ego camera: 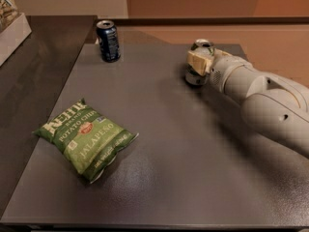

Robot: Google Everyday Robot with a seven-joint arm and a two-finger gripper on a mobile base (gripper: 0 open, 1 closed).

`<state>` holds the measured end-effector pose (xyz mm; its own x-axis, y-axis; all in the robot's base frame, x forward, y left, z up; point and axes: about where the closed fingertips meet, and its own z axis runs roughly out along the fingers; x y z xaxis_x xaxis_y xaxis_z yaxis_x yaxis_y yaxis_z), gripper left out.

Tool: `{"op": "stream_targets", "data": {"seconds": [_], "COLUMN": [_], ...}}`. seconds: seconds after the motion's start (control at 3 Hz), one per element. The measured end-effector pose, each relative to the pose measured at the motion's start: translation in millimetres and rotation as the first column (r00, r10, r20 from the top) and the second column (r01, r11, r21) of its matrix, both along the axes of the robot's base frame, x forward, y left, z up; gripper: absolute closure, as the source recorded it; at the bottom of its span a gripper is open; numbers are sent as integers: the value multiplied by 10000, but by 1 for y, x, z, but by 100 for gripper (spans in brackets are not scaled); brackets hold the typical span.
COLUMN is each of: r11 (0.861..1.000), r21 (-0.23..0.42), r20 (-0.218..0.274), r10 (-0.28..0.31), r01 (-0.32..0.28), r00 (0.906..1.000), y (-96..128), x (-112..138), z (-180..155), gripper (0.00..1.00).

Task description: Place 7up can upright

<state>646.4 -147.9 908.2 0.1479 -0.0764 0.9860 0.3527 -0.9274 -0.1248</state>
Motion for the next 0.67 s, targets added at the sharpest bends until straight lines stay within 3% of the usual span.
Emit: {"op": "stream_targets", "data": {"seconds": [0.33,0.67], "r11": [10000,10000], "r21": [36,37], "r20": [338,380], "r10": [-64,-36], "r01": [63,34], "r00": [9994,9993], "y": [-5,-3], "x": [-3,-3], "z": [-2,0], "gripper": [59,36]}}
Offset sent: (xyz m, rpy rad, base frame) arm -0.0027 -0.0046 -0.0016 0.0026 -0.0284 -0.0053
